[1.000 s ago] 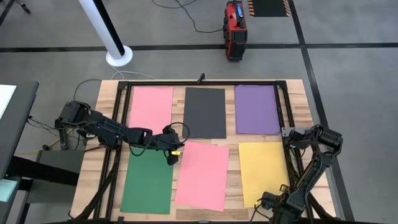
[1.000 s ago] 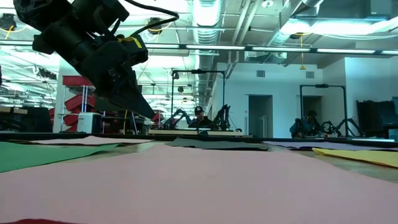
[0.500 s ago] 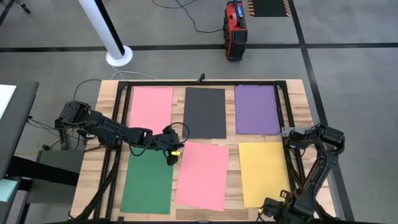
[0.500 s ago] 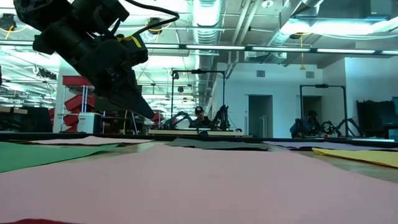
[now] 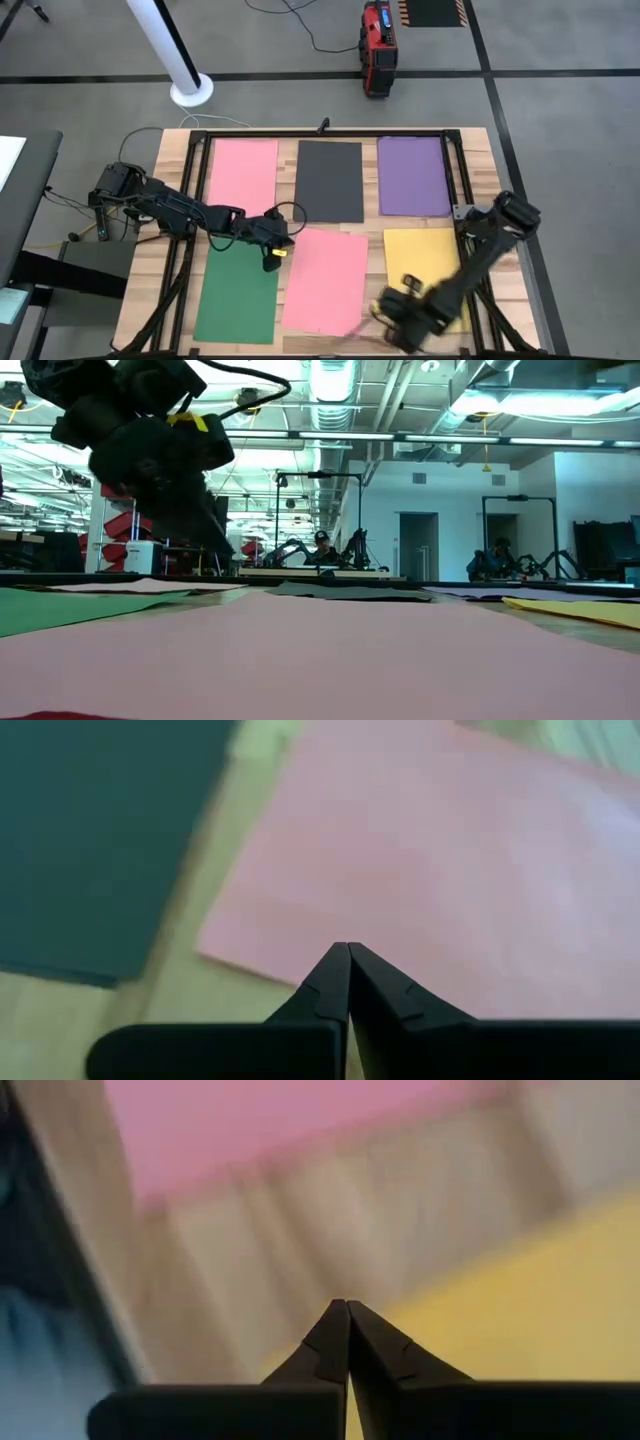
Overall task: Organize paper
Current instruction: Adjust the bottom pink paper
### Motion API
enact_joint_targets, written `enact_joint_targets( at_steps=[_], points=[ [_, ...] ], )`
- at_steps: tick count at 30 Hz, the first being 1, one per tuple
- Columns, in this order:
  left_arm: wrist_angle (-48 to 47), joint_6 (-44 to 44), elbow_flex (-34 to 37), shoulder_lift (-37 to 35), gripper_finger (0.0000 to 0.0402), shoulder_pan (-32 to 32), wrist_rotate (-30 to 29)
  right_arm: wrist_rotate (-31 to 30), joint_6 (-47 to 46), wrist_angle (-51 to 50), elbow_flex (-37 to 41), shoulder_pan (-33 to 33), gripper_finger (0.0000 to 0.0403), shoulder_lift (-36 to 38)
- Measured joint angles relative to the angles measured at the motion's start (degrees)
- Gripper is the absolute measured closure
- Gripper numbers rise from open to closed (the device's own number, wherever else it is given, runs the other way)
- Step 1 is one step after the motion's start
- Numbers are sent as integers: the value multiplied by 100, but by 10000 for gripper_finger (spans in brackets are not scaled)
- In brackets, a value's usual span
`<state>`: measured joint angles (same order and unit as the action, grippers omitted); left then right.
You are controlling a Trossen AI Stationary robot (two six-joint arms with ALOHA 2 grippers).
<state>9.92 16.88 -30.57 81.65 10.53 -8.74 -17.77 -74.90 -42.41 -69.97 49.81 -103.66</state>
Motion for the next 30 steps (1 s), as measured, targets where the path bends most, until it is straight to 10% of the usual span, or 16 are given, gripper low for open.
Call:
enact_joint_targets(
  at_steps=[14,30],
  points=[
    [163,-232,254,-447,401,235,-219,51,3186,2396,533,-2591,403,-119],
    [580,322,1543,-2799,401,264,-320,852,3595,2881,507,-3006,403,-938]
  ],
)
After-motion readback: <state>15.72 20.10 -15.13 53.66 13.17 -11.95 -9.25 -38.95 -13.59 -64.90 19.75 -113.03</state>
